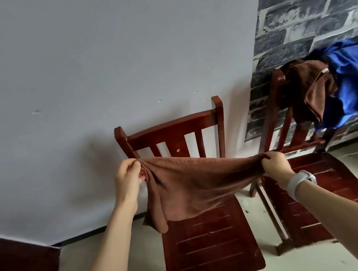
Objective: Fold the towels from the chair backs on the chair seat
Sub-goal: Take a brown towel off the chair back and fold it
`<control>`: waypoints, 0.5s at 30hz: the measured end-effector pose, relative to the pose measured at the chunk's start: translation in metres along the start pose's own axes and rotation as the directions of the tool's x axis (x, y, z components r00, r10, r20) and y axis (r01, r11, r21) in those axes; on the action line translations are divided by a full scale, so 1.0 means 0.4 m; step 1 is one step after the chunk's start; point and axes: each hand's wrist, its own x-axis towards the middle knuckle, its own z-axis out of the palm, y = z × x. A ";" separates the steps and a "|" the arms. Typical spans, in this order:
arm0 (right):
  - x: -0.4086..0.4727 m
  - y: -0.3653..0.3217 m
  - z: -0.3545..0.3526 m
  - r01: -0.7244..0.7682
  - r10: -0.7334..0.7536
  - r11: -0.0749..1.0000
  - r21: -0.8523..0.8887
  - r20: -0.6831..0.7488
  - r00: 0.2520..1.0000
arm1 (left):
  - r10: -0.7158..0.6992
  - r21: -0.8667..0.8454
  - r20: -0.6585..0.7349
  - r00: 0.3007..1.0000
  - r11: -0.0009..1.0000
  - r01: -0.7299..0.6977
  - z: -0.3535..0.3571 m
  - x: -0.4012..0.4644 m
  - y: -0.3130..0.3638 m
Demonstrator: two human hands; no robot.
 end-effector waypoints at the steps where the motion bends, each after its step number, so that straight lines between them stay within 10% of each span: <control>1: 0.013 0.015 -0.007 0.000 0.000 1.000 -0.003 0.003 1.000 | -0.076 -0.098 0.001 0.997 0.992 0.076 0.000 0.000 -0.005; 7: -0.011 -0.005 -0.051 -0.166 0.158 0.957 0.240 0.052 0.986 | -0.366 -0.336 0.095 0.926 0.864 0.376 -0.011 -0.002 -0.058; 15: -0.005 -0.015 -0.074 -0.135 0.128 0.961 0.240 0.047 0.991 | -0.280 -0.218 0.094 0.955 0.931 0.294 -0.011 -0.006 -0.086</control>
